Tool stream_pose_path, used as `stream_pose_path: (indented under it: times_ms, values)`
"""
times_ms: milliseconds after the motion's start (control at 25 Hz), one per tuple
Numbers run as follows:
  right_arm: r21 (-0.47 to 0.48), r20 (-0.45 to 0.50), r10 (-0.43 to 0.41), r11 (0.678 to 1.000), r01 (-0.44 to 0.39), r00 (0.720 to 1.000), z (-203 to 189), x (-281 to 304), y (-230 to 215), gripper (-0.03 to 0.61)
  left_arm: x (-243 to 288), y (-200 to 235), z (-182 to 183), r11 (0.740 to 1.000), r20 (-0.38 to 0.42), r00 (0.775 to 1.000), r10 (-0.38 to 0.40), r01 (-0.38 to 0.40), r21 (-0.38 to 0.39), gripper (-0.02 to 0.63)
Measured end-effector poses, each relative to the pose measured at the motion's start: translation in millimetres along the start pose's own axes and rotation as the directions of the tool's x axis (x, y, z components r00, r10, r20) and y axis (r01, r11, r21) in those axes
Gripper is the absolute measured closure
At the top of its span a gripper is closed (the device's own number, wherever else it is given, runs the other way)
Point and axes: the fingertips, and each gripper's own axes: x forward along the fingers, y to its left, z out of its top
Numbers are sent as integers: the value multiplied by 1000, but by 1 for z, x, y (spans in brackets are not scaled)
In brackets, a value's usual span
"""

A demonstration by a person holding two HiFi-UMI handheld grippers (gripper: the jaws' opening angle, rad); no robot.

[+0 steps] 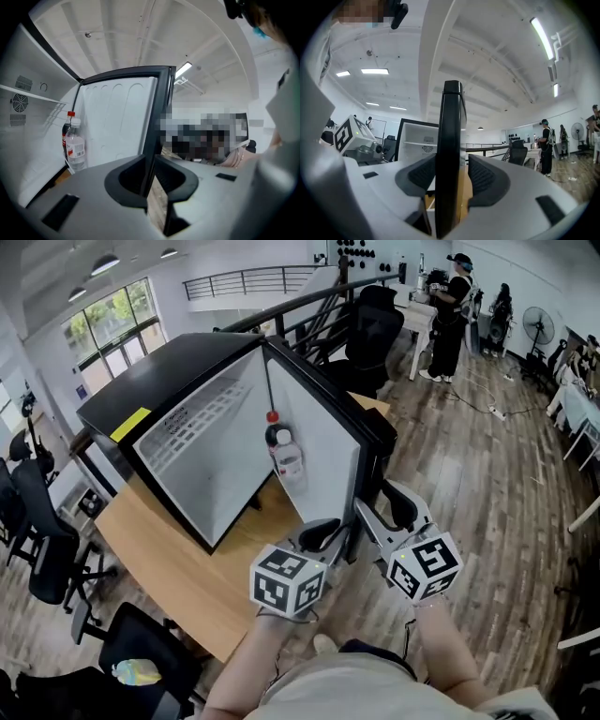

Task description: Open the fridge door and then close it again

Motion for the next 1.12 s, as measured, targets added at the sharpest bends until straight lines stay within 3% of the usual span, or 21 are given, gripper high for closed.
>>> stream_pose_path:
  times_ms: [240, 680, 1120]
  values:
    - [27, 23, -105, 994, 104, 994, -4, -11, -41, 436, 2, 1, -1, 1000, -9, 1000, -20, 20, 4, 551]
    - [55, 48, -207, 977, 205, 977, -18, -9, -89, 437, -14, 64, -11, 990, 29, 992, 122, -120, -78, 568]
    - [76, 57, -275, 960, 271, 960, -16, -9, -148, 440, 1, 79, -3, 971, 56, 978, 199, -189, -147, 572]
